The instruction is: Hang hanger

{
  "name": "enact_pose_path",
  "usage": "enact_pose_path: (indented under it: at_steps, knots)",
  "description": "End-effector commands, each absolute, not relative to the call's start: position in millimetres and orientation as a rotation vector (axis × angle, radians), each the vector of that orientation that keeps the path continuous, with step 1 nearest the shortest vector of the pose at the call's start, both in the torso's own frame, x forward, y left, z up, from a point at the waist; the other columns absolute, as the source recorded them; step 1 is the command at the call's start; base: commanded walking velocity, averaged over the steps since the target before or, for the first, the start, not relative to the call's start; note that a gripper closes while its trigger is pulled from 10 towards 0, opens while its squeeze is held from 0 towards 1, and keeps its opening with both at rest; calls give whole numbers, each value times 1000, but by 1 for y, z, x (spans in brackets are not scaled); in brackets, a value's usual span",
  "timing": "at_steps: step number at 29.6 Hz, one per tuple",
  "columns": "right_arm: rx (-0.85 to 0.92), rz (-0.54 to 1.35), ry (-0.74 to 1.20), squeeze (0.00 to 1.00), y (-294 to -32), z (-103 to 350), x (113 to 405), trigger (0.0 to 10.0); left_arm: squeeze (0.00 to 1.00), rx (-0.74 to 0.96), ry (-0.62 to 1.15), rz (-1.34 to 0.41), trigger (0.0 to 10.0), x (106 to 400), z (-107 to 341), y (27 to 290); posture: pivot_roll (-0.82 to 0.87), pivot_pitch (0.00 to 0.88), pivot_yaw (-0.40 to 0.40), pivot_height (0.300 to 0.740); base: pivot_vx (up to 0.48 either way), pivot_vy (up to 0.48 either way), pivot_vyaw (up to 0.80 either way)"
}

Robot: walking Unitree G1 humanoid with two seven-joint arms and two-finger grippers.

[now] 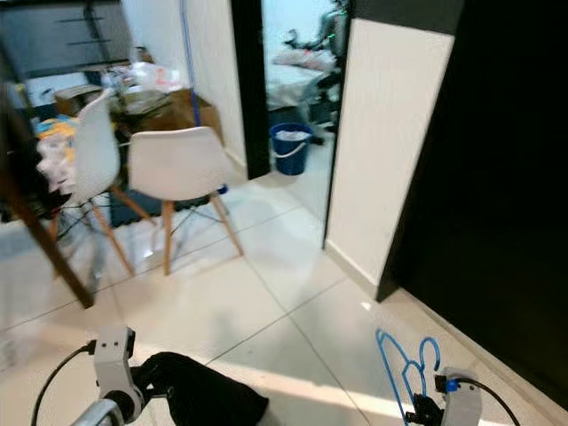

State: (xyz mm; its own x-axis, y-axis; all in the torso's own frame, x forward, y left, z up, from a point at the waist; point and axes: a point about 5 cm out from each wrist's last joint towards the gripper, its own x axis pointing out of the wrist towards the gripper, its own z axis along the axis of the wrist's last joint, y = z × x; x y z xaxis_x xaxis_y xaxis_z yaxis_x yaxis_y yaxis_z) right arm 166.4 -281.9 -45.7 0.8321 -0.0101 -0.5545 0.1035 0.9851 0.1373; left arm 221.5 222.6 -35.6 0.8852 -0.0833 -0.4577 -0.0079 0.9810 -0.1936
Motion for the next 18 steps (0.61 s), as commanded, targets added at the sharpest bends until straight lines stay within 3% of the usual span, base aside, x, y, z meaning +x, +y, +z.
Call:
enact_pose_path:
  at_steps: [1,10,12,18]
  knots:
    - [154,-50,588,0,-282,-45,166,10000,0,-165,439,-54,10000,229,-28,222,36,0,-54,740,0,0,800]
    - [123,60,450,0,-275,-23,196,10000,0,-62,371,-88,10000,241,-15,220,38,0,-41,740,0,0,800]
    - [38,243,335,0,-264,9,226,10000,0,-24,287,-54,10000,259,6,228,43,0,-44,740,0,0,800]
    - [-84,517,113,0,-235,81,269,10000,0,106,129,108,10000,285,50,251,65,0,-56,740,85,0,800]
